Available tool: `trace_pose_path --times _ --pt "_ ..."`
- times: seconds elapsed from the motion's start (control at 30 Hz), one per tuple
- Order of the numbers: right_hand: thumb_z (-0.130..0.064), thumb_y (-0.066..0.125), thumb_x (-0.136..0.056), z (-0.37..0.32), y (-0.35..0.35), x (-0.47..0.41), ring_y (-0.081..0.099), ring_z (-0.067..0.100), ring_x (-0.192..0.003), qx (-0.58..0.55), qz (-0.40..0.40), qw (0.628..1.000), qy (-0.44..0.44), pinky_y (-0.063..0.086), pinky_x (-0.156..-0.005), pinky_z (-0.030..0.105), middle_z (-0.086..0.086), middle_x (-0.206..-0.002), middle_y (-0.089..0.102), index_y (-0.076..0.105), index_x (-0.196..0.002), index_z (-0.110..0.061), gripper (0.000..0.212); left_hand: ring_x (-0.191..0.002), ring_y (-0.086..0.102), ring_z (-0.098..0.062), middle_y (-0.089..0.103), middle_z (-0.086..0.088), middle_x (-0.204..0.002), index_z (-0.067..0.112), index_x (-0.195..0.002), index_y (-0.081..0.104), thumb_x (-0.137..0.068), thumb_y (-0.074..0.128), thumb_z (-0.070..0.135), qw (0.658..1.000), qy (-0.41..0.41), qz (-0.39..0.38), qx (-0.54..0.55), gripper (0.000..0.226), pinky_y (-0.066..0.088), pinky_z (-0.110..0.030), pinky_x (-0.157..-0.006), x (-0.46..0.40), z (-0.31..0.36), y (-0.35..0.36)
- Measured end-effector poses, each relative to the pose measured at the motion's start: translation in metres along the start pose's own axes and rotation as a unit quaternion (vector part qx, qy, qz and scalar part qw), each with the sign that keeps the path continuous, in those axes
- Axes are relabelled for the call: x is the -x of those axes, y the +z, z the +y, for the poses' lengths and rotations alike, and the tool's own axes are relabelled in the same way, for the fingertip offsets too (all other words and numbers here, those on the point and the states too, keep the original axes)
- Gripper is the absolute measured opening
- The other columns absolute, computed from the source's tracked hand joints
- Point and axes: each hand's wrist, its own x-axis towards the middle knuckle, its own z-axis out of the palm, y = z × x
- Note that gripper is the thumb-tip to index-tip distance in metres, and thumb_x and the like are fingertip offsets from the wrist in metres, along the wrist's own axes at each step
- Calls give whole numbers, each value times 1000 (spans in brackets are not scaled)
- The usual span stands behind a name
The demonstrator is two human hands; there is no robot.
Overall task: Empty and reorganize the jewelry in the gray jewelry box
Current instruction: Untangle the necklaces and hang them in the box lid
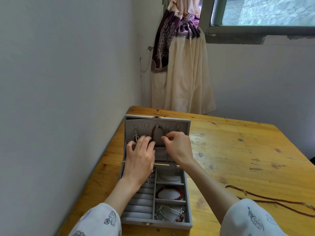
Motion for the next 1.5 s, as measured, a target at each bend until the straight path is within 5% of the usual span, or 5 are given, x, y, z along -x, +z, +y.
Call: trace_pose_path --times 0.63,0.93,1.17,1.3,1.5 --pt "-9 61 -87 -13 2 -11 69 22 -75 -381 -34 896 227 58 -67 28 15 -88 66 59 -95 -7 9 -118 55 -21 61 -6 -122 23 -94 65 -54 77 25 995 5 -90 35 41 48 -46 -81 10 0 -9" --pt "-23 54 -91 -1 3 7 65 18 -88 17 21 999 -26 43 -72 19 7 -93 72 70 -102 -9 25 -117 55 -18 63 -2 -119 22 -91 68 -73 57 28 996 -14 -64 58 22 46 -46 -84 7 1 -9" --pt "-22 53 -92 23 -3 34 60 11 -77 -3 -1 1000 -6 41 -66 15 3 -85 68 69 -97 -8 22 -127 46 -23 55 -6 -131 17 -104 65 -62 68 10 989 -13 -126 70 42 40 -51 -92 7 0 -14" --pt "-25 62 -86 28 11 39 62 17 -103 9 -144 988 50 46 -90 25 7 -110 69 65 -114 -9 32 -137 30 -22 42 -6 -143 14 -116 59 -70 59 5 987 -12 -135 82 47 29 -50 -101 6 -1 -17" --pt "-21 57 -88 16 24 38 67 21 -77 -46 -112 992 48 52 -76 32 10 -79 72 71 -85 -13 17 -142 17 -19 32 -2 -149 15 -123 54 -74 53 2 983 -6 -161 84 51 22 -49 -105 3 -5 -22"
